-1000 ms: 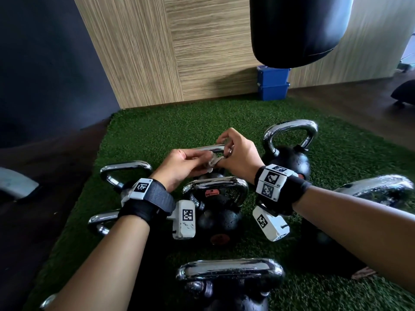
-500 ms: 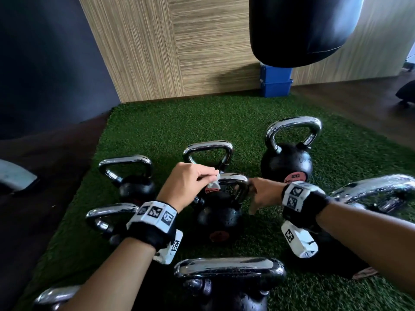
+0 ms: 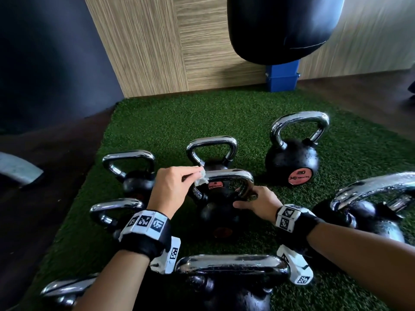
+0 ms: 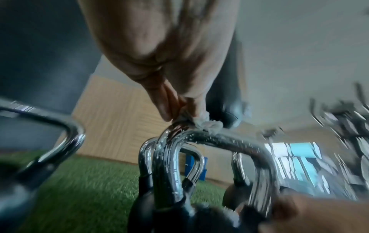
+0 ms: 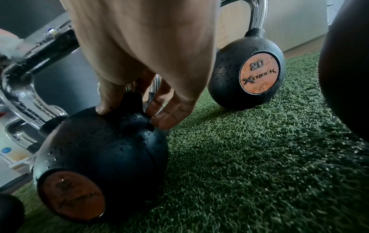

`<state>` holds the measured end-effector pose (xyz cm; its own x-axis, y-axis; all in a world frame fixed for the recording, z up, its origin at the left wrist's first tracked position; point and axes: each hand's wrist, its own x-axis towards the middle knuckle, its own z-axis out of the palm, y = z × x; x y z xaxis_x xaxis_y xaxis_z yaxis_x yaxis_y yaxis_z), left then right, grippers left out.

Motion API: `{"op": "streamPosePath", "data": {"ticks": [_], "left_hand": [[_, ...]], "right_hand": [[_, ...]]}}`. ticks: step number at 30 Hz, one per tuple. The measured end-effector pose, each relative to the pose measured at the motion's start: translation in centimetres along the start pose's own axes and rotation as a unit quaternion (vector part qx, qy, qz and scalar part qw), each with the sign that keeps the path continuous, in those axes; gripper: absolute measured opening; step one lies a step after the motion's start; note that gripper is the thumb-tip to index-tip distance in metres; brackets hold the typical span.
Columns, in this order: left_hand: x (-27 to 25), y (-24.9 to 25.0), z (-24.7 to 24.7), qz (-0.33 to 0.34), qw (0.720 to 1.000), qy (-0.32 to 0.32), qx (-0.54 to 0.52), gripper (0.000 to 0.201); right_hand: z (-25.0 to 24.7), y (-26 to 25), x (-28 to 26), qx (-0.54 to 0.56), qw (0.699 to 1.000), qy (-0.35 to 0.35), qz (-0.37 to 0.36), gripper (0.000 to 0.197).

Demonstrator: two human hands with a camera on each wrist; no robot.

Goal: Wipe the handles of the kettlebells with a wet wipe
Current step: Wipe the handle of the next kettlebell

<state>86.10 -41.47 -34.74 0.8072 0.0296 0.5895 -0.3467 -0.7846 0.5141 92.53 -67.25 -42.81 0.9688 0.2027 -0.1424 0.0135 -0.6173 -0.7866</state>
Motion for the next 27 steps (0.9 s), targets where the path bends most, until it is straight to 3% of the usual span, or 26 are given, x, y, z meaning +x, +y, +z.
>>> {"op": "streamPosePath", "data": {"ticks": [3,5,9,14,19,23,27], "left_hand": [[-0.7,-2.5,-0.1,-0.129,0.987,0.01,-0.099,0.014],[-0.8,-3.2,0.1,-0.21,0.954,-0.018,-0.212,0.016],[-1.1,-4.0,0.3,-0.224,0.939,-0.022,-0.259,0.017],[-2.2,-5.2,1.1,-0.313,0.879,-0.014,-0.358,0.018],[-3.3,-6.0,1.9,-0.293,0.882,0.006,-0.37,0.02],[-4.6,-6.3,3.4,-0.337,0.861,0.02,-0.379,0.023],[-5.1,-6.4,4.6,-0.375,0.853,-0.008,-0.363,0.02]], "right_hand": [[0.1,0.1,0.2,-0.001,1.0,0.012,0.012,0.033],[0.1,0.2,0.2,-0.006,1.0,0.01,0.014,0.038],[0.0,-0.1,0.2,-0.008,1.0,0.002,0.015,0.043],[-0.1,-0.3,0.1,-0.008,1.0,-0.004,0.008,0.046],[-0.3,-0.3,0.0,-0.013,1.0,-0.012,0.004,0.047],[-0.3,-0.4,0.0,-0.014,1.0,-0.013,-0.007,0.048],[-0.5,-0.5,0.2,-0.019,1.0,-0.022,-0.012,0.049]]}}
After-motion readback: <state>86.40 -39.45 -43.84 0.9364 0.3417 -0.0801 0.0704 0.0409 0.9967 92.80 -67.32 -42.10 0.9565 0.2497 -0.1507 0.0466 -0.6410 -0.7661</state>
